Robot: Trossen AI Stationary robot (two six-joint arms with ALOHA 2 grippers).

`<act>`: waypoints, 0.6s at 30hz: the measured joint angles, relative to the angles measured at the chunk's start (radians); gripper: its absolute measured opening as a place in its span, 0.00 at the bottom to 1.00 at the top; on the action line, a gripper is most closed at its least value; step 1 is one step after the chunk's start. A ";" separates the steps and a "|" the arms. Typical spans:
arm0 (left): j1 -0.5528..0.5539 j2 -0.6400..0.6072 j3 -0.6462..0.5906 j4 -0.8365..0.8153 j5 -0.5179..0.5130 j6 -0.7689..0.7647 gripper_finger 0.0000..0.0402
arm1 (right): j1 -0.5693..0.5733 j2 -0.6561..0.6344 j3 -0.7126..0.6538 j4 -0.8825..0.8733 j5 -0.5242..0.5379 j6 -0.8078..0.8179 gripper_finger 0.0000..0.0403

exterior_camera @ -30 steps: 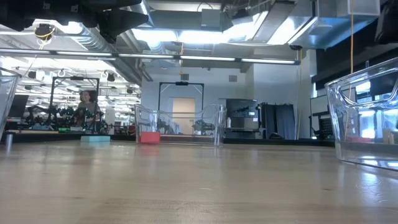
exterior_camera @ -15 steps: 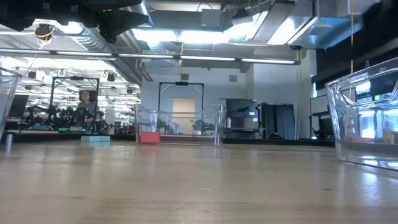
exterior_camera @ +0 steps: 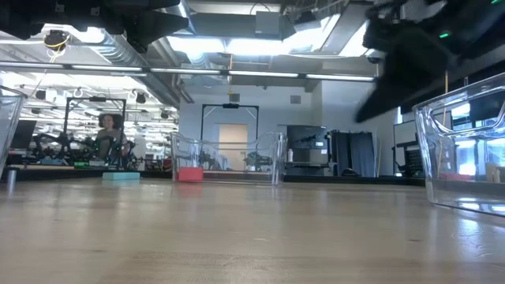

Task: Sort & place blocks by color
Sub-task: Put the top blue block into the bottom right transparent bin

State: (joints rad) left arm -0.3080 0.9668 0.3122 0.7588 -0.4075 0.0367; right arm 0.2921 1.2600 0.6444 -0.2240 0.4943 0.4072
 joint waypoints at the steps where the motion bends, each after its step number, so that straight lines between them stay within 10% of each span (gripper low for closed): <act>1: 0.000 0.000 0.000 0.000 0.000 0.000 0.60 | -0.039 0.000 -0.032 0.127 -0.048 -0.058 0.92; 10: 0.001 0.000 0.000 -0.002 -0.024 0.038 0.60 | -0.245 0.022 -0.217 1.045 -0.323 -0.265 0.92; 18: 0.001 0.000 0.000 -0.024 -0.045 0.045 0.60 | -0.224 0.022 -0.221 1.141 -0.359 -0.359 0.92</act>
State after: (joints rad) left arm -0.3073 0.9668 0.3122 0.7344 -0.4526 0.0818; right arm 0.0685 1.2823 0.4236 0.9173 0.1352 0.0479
